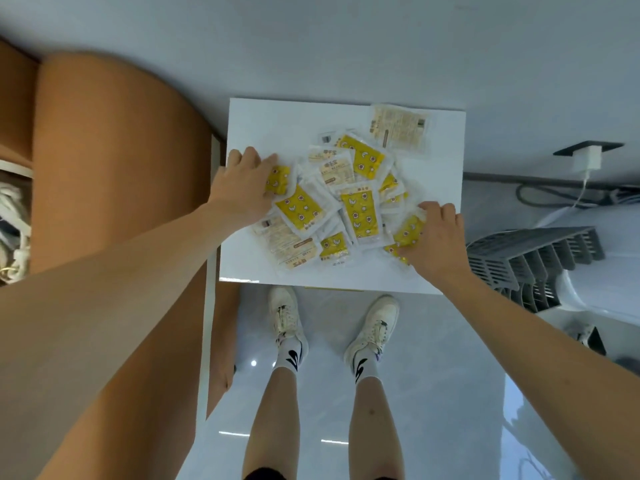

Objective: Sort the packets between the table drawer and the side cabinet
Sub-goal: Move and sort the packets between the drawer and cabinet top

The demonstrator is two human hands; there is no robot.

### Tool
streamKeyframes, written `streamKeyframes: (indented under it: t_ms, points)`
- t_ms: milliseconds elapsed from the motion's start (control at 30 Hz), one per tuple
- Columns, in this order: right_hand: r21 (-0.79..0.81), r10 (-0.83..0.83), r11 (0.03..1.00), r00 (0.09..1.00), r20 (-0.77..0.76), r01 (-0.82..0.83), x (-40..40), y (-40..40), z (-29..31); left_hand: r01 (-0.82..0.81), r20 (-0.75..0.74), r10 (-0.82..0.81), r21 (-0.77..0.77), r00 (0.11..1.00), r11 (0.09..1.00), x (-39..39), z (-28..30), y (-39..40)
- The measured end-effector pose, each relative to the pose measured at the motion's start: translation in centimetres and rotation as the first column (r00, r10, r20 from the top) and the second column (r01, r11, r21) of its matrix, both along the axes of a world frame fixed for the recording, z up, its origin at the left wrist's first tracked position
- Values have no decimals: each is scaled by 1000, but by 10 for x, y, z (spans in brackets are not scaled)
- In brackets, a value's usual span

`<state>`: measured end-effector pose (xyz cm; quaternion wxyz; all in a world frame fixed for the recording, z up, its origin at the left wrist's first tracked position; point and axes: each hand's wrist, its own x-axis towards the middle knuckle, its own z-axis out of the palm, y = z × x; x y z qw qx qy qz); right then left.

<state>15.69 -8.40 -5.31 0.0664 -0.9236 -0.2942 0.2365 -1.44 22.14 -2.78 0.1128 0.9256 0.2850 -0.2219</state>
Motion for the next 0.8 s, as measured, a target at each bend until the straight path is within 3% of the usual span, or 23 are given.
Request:
streamKeyframes:
  t_ms: [100, 233, 400, 600, 800]
  points:
    - [136, -231, 953, 940, -252, 271, 2, -1, 13, -52, 22, 53, -30, 998, 998, 2, -3, -1]
    - [252, -358, 844, 847, -392, 474, 3, -3, 35, -167, 50, 175, -136, 983, 976, 2, -8, -2]
    - [346, -294, 808, 836, -463, 476, 5, 26, 59, -255, 71, 269, -166, 960, 953, 6, -8, -6]
    - [346, -315, 763, 782, -537, 545, 4, 72, 55, -405, 32, 416, -176, 909, 897, 7, -9, -12]
    - [203, -354, 858, 829, -433, 472, -13, 89, 24, -479, 2, 480, -82, 877, 874, 3, -9, -15]
